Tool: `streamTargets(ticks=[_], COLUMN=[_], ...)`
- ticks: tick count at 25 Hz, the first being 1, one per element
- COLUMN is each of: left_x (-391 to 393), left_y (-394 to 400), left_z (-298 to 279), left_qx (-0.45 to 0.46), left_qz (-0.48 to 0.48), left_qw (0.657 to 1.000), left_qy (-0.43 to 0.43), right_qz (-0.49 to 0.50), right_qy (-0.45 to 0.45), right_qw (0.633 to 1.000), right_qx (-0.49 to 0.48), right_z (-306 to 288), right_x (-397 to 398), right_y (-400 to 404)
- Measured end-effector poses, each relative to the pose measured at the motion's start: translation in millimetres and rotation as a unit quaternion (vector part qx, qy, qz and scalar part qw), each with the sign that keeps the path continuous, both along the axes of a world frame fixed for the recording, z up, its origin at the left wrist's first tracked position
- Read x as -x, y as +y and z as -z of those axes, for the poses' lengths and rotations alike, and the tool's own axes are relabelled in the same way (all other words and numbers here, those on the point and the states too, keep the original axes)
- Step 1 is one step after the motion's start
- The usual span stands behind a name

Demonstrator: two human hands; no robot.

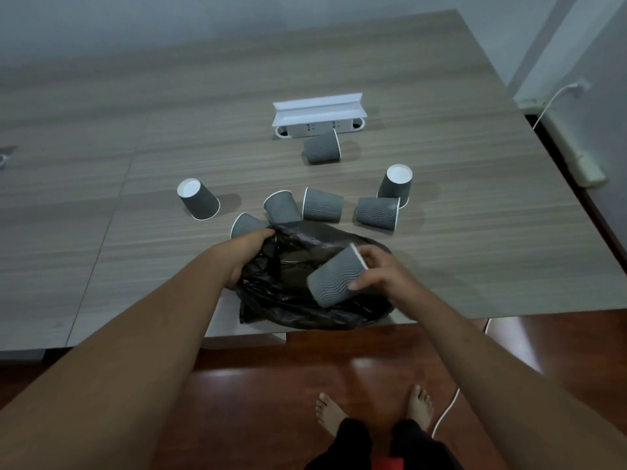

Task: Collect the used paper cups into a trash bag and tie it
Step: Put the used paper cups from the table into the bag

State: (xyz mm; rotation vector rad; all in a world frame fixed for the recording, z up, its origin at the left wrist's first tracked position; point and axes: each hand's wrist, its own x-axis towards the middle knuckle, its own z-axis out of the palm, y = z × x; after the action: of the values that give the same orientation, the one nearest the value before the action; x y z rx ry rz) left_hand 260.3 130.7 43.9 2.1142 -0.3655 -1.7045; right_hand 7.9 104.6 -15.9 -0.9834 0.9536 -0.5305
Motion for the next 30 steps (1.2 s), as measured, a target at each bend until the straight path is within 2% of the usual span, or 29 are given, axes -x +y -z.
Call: streamTargets(ticks=[3, 5, 7, 9, 12, 15, 18, 22, 24, 26, 27, 28, 30], left_x=[0.8, -2.8, -6.4, -13.4, -27.5, -23.2, -5.7, 9.4, 7.9, 3.6, 1.2, -0.5, -1.1], left_y=[2.0, 5.9, 12.5, 18.5, 20.0, 9.4, -1.7, -19.5, -21.8, -22.2, -22.6, -22.9, -25.1], left_z=[-1.8, -4.2, -7.5, -8.1, -6.1, -6.5, -1.0, 7.8, 13.2, 19.2, 21.7, 22.8, 24.4], left_qx=[0.000, -0.004, -0.007, 0.005, 0.043, 0.053, 0.093, 0.102, 0.095, 0.090, 0.088, 0.088, 0.086], left_qz=[0.000, 0.002, 0.010, -0.003, -0.045, -0.026, -0.002, -0.011, -0.019, -0.025, -0.030, -0.037, -0.054], left_qw=[1.000, 0.999, 0.999, 0.998, 0.994, 0.995, 0.993, 0.993, 0.994, 0.994, 0.995, 0.995, 0.994], left_qy=[0.025, 0.038, 0.053, 0.065, 0.091, 0.076, 0.075, 0.062, 0.060, 0.048, 0.041, 0.037, 0.035], right_qz=[0.029, 0.038, 0.026, -0.030, -0.127, -0.120, -0.100, -0.156, -0.034, 0.143, 0.164, 0.128, -0.036], right_qy=[-0.027, 0.003, 0.068, 0.152, 0.319, 0.434, 0.472, 0.488, 0.471, 0.469, 0.476, 0.494, 0.547], right_qw=[0.991, 0.990, 0.992, 0.987, 0.937, 0.888, 0.869, 0.849, 0.851, 0.794, 0.763, 0.742, 0.710], right_qx=[-0.126, -0.137, -0.105, -0.047, 0.058, 0.093, 0.114, 0.128, 0.231, 0.359, 0.406, 0.435, 0.442], right_z=[34.7, 48.5, 56.7, 58.0, 65.7, 65.7, 54.5, 42.9, 31.7, 18.0, 14.8, 13.0, 21.2], right_x=[-39.9, -58.3, -69.1, -70.4, -50.0, -19.7, -2.9, 0.2, 2.3, 6.6, 8.8, 10.4, 10.3], right_y=[5.9, 6.7, 4.6, -2.1, -12.2, -15.5, -21.7, -32.2, -36.5, -57.3, -72.3, -88.9, -118.8])
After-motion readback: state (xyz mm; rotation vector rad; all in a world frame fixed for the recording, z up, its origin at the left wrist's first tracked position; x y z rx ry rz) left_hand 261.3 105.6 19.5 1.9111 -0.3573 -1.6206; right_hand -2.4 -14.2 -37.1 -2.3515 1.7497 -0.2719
